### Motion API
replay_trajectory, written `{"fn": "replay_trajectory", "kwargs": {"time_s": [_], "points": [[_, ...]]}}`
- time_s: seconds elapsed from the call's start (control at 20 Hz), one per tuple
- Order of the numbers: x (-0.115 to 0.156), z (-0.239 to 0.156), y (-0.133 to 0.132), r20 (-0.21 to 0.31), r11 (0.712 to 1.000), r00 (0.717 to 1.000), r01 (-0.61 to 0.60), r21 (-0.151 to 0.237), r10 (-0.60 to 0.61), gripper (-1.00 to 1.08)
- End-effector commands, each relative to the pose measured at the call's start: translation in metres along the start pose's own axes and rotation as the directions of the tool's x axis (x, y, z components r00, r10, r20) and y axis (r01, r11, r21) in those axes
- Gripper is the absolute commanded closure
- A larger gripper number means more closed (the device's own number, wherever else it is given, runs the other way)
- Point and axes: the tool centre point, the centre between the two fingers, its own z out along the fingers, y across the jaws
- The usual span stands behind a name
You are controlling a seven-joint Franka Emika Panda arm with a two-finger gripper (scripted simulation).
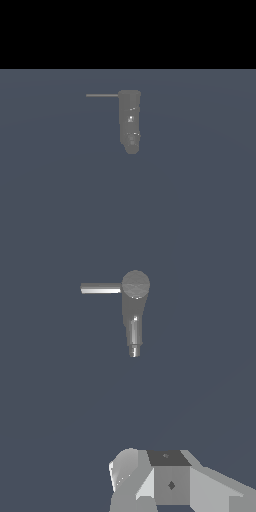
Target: Turn on the faucet by rotating a designated handle.
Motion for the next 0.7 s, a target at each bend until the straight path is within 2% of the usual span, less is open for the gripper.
{"fn": "replay_trajectory", "kwargs": {"time_s": [0.0, 0.4, 0.65], "points": [[0.0, 0.0, 0.0, 0.0, 1.0, 1.0, 0.0, 0.0, 0.0, 1.08], [0.0078, -0.0075, 0.0007, -0.014, 0.999, 1.0, -0.006, 0.036, 0.007, 1.08], [0.0086, -0.0076, 0.0006, -0.014, 0.999, 1.0, -0.008, 0.038, 0.009, 1.08]]}}
